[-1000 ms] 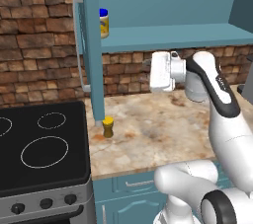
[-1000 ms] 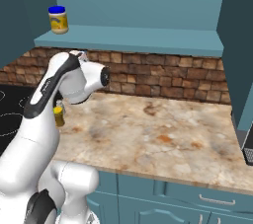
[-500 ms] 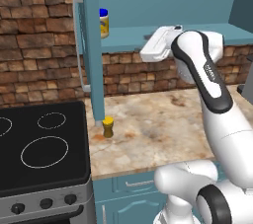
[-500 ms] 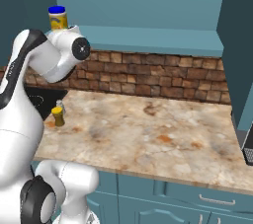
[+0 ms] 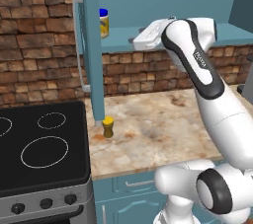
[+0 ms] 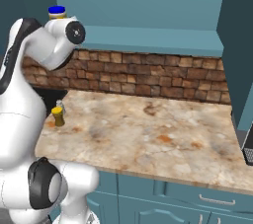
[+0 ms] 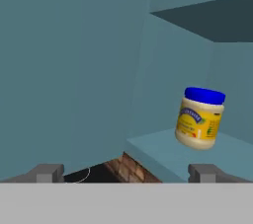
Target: Collect the turmeric, mayonnaise, and shaker from the cabinet and place them next to the stove.
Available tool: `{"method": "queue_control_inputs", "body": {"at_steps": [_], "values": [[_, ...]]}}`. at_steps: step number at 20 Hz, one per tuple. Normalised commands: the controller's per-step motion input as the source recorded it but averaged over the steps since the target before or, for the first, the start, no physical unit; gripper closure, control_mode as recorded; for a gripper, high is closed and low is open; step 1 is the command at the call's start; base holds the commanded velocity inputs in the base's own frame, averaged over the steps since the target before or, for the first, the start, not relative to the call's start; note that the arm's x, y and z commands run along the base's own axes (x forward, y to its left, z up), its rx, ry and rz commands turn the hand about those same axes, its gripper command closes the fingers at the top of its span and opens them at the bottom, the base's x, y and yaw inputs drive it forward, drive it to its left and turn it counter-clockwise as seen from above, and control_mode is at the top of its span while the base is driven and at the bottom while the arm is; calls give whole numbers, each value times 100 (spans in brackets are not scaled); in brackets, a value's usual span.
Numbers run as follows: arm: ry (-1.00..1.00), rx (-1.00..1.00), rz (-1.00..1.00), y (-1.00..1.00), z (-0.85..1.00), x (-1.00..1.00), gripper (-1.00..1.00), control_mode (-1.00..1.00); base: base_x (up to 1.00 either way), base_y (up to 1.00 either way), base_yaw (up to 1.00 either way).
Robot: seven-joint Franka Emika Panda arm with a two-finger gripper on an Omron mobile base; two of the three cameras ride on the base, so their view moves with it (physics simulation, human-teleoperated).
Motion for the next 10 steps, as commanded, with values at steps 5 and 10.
{"method": "queue_control_inputs", "body": {"at_steps": [5,10], "values": [[8,0,1,3,3,55,-100,-100,0,0,0],[5,3,5,-4,5,60,-100,-100,0,0,0]]}}
